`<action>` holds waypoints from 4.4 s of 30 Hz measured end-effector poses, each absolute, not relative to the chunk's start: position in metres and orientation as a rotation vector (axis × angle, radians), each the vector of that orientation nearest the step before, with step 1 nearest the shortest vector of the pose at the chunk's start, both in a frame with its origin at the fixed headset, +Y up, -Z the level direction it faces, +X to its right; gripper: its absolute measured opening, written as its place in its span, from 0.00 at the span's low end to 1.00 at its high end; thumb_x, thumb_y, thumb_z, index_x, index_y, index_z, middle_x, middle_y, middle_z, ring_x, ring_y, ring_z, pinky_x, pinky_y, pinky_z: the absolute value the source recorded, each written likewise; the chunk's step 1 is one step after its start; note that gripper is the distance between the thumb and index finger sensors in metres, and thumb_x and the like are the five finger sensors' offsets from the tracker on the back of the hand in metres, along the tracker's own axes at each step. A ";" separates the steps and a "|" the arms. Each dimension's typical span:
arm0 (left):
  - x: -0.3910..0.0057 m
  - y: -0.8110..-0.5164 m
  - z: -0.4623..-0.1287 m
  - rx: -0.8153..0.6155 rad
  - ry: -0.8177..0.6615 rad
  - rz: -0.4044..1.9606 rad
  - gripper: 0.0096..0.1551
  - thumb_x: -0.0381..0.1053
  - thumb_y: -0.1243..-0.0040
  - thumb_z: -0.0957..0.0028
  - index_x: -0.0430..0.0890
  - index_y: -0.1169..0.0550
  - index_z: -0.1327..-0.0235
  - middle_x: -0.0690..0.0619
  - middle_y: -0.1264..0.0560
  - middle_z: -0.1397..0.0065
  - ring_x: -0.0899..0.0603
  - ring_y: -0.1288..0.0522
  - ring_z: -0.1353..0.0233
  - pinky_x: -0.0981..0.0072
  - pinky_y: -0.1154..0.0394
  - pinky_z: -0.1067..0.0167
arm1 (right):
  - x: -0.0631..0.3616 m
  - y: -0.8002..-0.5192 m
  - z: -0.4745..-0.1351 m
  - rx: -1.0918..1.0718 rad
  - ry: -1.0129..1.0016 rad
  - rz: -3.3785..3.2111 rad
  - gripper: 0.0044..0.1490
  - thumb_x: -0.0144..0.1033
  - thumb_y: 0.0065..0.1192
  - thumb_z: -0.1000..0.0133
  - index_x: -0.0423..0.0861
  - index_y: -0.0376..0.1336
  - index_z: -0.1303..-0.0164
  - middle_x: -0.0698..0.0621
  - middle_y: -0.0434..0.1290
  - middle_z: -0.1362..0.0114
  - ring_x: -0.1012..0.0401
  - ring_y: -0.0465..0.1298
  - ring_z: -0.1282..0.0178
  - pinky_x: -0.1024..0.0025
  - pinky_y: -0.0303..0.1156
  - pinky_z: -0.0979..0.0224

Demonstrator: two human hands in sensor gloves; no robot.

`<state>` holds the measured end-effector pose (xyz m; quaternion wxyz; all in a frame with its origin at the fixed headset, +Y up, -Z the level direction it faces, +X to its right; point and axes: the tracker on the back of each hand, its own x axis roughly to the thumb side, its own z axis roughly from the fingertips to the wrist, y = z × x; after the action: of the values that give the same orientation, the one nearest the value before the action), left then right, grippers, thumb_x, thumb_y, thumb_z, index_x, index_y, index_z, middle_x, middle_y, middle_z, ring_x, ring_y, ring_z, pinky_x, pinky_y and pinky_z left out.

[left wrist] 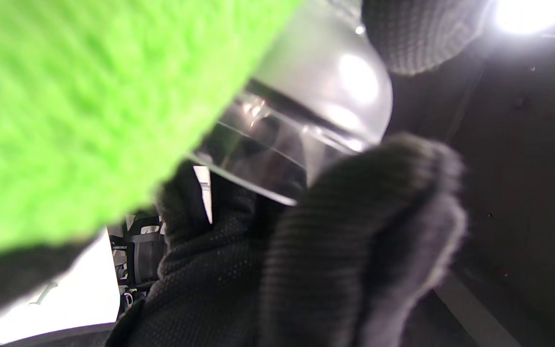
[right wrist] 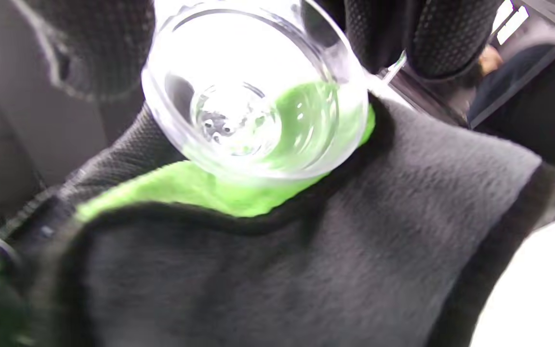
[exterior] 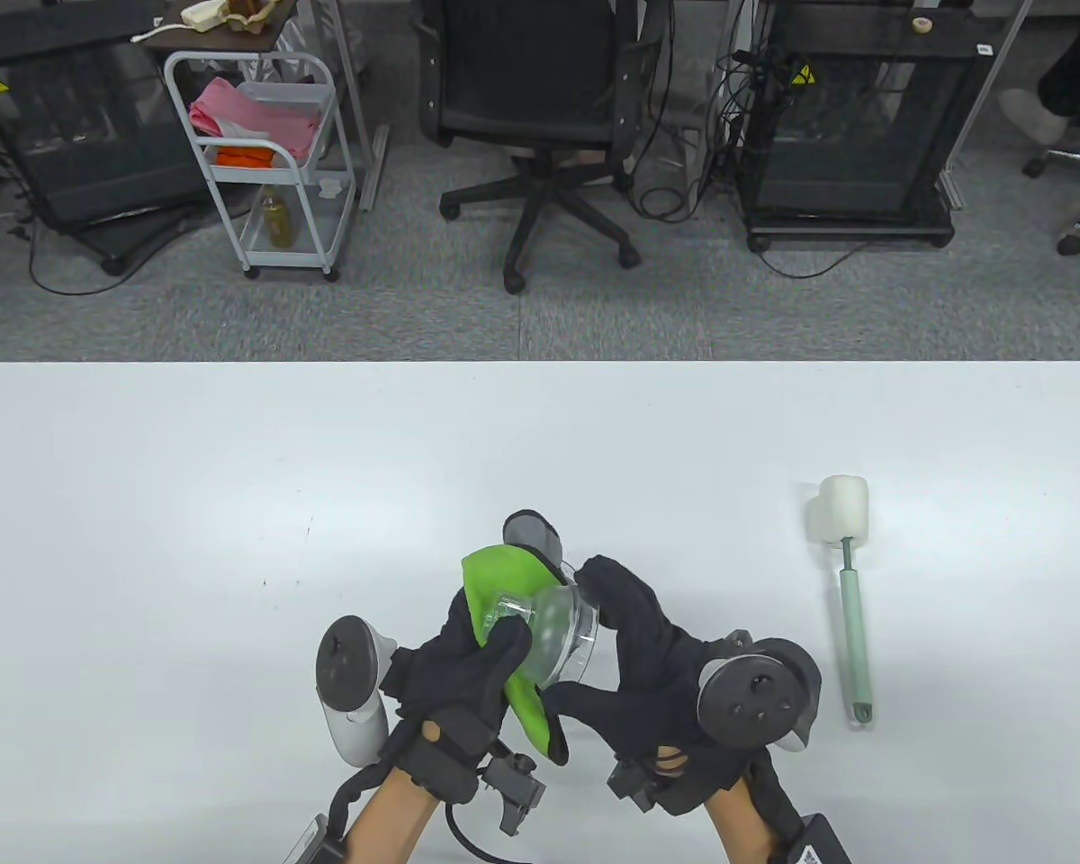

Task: Brush the shaker cup with the cup brush

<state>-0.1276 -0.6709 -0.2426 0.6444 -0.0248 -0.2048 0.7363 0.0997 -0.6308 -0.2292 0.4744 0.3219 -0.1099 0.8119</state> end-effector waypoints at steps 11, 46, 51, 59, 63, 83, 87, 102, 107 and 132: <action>-0.119 -0.657 -0.238 -0.142 -0.617 1.403 0.43 0.67 0.64 0.50 0.63 0.54 0.18 0.20 0.51 0.17 0.19 0.40 0.21 0.33 0.34 0.33 | 0.112 -0.644 -0.242 0.762 -0.149 1.571 0.52 0.56 0.59 0.50 0.45 0.42 0.24 0.30 0.53 0.21 0.37 0.68 0.28 0.51 0.72 0.29; -0.162 -0.633 -0.300 0.210 -0.200 0.274 0.31 0.53 0.49 0.45 0.53 0.31 0.26 0.36 0.28 0.31 0.41 0.18 0.39 0.45 0.22 0.40 | 0.137 -0.618 -0.227 0.564 -0.720 2.437 0.34 0.43 0.67 0.53 0.54 0.63 0.33 0.36 0.66 0.27 0.42 0.79 0.48 0.59 0.81 0.48; -0.186 -0.660 -0.330 0.121 -0.091 0.145 0.31 0.53 0.50 0.46 0.54 0.31 0.25 0.37 0.30 0.29 0.41 0.19 0.37 0.44 0.23 0.37 | 0.146 -0.624 -0.236 0.496 -0.661 2.528 0.35 0.43 0.66 0.52 0.54 0.63 0.32 0.36 0.66 0.27 0.42 0.79 0.48 0.59 0.81 0.48; -0.226 -0.725 -0.374 -0.177 0.143 -0.083 0.41 0.64 0.49 0.50 0.59 0.41 0.21 0.38 0.37 0.22 0.37 0.26 0.29 0.40 0.30 0.31 | 0.152 -0.633 -0.244 0.440 -0.578 2.543 0.35 0.43 0.66 0.52 0.53 0.63 0.32 0.35 0.66 0.27 0.42 0.79 0.49 0.59 0.81 0.48; -0.241 -0.750 -0.383 -0.297 0.200 -0.036 0.48 0.69 0.48 0.54 0.61 0.48 0.19 0.38 0.43 0.19 0.34 0.33 0.25 0.35 0.36 0.29 | 0.151 -0.632 -0.242 0.445 -0.576 2.570 0.35 0.43 0.66 0.52 0.54 0.63 0.32 0.35 0.66 0.27 0.42 0.79 0.49 0.59 0.81 0.48; -0.244 -0.708 -0.375 -0.358 0.243 -0.147 0.43 0.74 0.48 0.58 0.64 0.31 0.24 0.37 0.46 0.11 0.25 0.38 0.18 0.29 0.37 0.28 | 0.154 -0.632 -0.241 0.445 -0.555 2.551 0.35 0.44 0.66 0.52 0.55 0.63 0.32 0.36 0.67 0.27 0.42 0.79 0.49 0.59 0.80 0.49; -0.244 -0.698 -0.370 -0.341 0.250 -0.189 0.45 0.73 0.47 0.58 0.63 0.35 0.22 0.39 0.44 0.11 0.25 0.37 0.18 0.28 0.37 0.28 | 0.155 -0.632 -0.241 0.442 -0.547 2.554 0.35 0.44 0.66 0.52 0.55 0.63 0.32 0.36 0.67 0.27 0.42 0.79 0.49 0.59 0.80 0.49; -0.219 -0.645 -0.267 0.221 -0.076 0.229 0.47 0.69 0.48 0.53 0.56 0.43 0.19 0.39 0.40 0.14 0.26 0.36 0.18 0.32 0.38 0.29 | 0.145 -0.639 -0.243 0.450 -0.466 2.627 0.37 0.41 0.64 0.51 0.48 0.60 0.29 0.33 0.65 0.26 0.40 0.78 0.46 0.56 0.80 0.46; -0.219 -0.662 -0.259 0.148 -0.109 0.208 0.49 0.70 0.49 0.53 0.55 0.45 0.19 0.38 0.41 0.13 0.23 0.36 0.19 0.29 0.37 0.30 | 0.118 -0.629 -0.249 0.504 -0.431 2.643 0.36 0.40 0.63 0.50 0.50 0.62 0.28 0.33 0.64 0.25 0.39 0.77 0.44 0.54 0.79 0.43; -0.216 -0.680 -0.265 0.060 -0.113 0.133 0.50 0.70 0.48 0.53 0.54 0.46 0.19 0.38 0.41 0.13 0.24 0.35 0.19 0.29 0.36 0.30 | 0.017 -0.636 -0.308 0.574 -0.077 2.977 0.40 0.49 0.66 0.54 0.59 0.61 0.29 0.37 0.70 0.27 0.44 0.82 0.42 0.54 0.81 0.44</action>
<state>-0.2165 -0.6798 -0.2648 0.9958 0.0298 -0.0565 0.0664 0.0166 -0.6362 -0.3080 0.0543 0.1890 -0.0254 0.9802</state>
